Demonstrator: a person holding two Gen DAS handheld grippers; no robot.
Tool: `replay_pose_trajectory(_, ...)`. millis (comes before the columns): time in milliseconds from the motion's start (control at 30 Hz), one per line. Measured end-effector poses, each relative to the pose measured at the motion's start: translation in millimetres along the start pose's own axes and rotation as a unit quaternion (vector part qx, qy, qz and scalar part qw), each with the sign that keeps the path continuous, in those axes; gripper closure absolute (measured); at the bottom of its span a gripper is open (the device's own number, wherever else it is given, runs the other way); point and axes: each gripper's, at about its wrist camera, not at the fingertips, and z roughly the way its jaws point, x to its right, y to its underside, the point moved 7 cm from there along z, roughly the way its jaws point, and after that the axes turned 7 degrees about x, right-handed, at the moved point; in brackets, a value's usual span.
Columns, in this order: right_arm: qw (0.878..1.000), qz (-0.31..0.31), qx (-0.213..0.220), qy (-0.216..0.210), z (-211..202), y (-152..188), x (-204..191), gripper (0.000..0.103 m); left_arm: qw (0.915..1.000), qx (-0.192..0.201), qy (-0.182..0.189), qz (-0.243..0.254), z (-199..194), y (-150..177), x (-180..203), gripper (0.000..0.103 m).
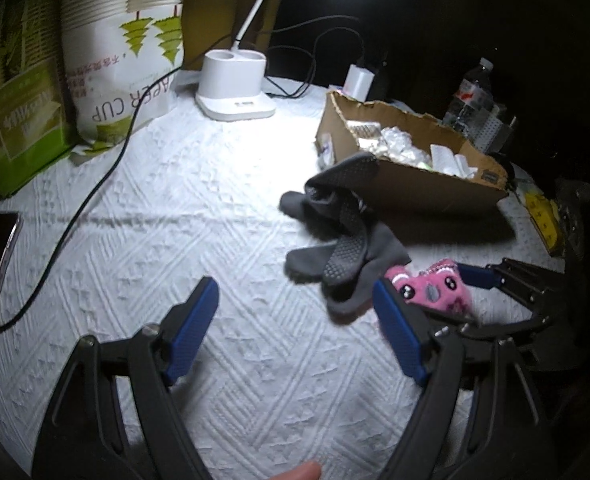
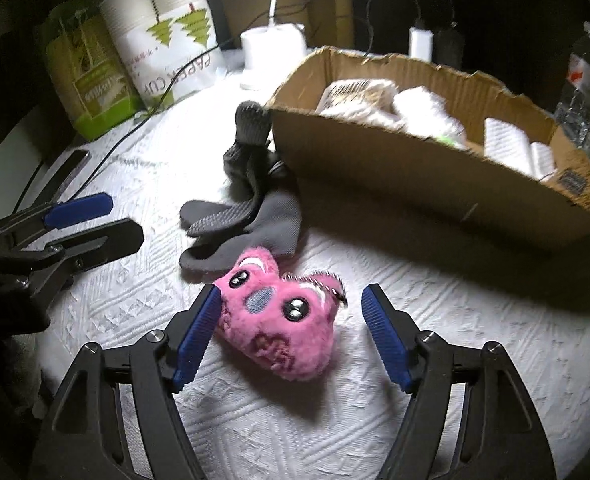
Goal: Organize soft objects
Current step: 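Grasp the gray socks with the left gripper while the right gripper grasps the pink plush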
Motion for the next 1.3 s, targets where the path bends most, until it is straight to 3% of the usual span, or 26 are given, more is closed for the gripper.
replay_pose_trajectory(133, 1.0, -0.003, -0.002, -0.009, 1.2, 0.6, -4.3, 0.029, 1.0, -0.004, -0.002, 0.003, 3.7, -1.3, 3.4, 0.023)
replay_pose_trajectory(233, 1.0, -0.002, 0.003, -0.025, -2.3, -0.5, -5.6, 0.047, 0.9999, -0.009, -0.002, 0.007, 8.1, -1.9, 7.6, 0.023)
replay_pose_trajectory(567, 1.0, -0.001, 0.017, -0.024, -24.6, -6.8, 15.5, 0.06, 0.9995, -0.025, 0.001, 0.019, 31.8, -11.2, 33.3, 0.023)
replay_pose_trajectory(1167, 0.996, 0.074, 0.048, 0.006, -48.4, -8.5, 109.9, 0.061, 0.9953, -0.062, -0.015, 0.073, 93.3, -17.9, 72.8, 0.024)
replay_pose_trajectory(1300, 0.995, 0.082, 0.056, 0.008, -53.0, -10.3, 121.6, 0.061, 0.9946, -0.059, -0.021, 0.083, 95.1, -17.7, 71.7, 0.051)
